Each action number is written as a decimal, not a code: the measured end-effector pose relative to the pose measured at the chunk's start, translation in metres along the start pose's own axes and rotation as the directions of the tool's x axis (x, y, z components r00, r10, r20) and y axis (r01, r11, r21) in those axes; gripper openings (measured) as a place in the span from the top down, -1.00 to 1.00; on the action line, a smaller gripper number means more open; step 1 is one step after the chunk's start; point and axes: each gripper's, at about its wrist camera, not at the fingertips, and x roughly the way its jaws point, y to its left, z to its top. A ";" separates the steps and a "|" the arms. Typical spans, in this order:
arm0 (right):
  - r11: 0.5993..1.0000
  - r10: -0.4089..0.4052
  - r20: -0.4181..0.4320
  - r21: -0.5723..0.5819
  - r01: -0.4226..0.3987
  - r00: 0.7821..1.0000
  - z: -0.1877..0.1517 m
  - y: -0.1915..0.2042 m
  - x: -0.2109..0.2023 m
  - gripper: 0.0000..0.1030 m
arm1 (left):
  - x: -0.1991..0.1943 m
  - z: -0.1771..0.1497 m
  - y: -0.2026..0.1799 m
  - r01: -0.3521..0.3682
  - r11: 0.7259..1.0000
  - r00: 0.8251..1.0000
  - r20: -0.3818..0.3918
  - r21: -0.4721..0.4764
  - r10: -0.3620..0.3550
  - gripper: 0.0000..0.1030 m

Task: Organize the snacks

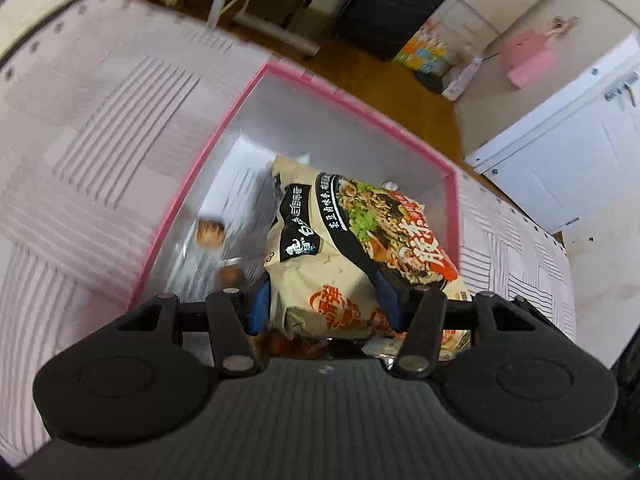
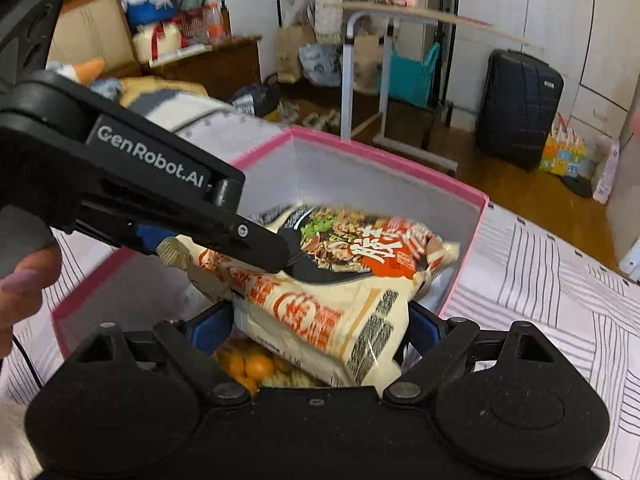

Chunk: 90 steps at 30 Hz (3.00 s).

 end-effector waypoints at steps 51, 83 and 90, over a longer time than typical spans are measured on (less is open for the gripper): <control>0.870 -0.377 0.244 0.423 0.252 0.893 -0.155 -0.042 -0.276 -0.81 | -0.186 -0.215 -0.144 -0.162 0.913 0.952 0.304 0.375 0.044 -0.11; 0.808 -0.465 0.057 0.435 0.397 0.883 -0.184 -0.016 -0.291 -1.00 | -0.205 -0.274 -0.144 -0.298 0.861 0.894 0.436 0.412 0.100 -0.92; 0.816 -0.472 0.120 0.434 0.381 0.873 -0.191 -0.003 -0.300 -1.00 | -0.205 -0.276 -0.143 -0.319 0.854 0.879 0.465 0.410 0.105 -0.94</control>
